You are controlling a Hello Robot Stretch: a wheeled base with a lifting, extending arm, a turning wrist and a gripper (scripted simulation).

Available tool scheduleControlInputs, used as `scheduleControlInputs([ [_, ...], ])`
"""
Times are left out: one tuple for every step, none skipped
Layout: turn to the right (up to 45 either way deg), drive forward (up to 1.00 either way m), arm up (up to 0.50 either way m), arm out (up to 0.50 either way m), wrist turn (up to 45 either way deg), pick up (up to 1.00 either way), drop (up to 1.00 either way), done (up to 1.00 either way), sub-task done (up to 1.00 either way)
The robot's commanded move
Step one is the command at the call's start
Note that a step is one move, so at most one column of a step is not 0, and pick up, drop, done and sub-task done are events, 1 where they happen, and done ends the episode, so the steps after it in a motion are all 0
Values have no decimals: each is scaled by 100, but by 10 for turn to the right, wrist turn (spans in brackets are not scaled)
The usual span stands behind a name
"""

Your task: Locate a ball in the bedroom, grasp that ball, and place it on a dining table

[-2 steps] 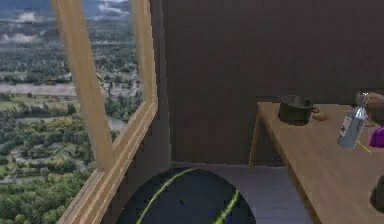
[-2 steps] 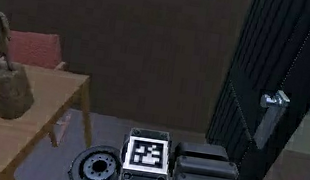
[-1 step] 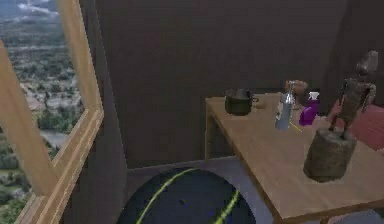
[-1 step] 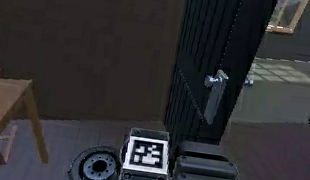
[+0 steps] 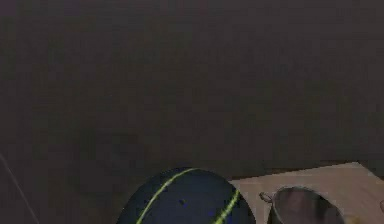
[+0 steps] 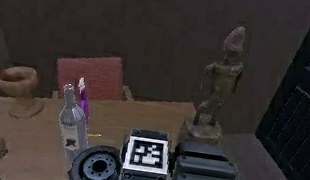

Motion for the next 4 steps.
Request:
scheduleControlInputs([
  [450,0,0,0,0,0,0,0,0],
  [450,0,0,0,0,0,0,0,0],
  [450,0,0,0,0,0,0,0,0],
  [150,0,0,0,0,0,0,0,0],
])
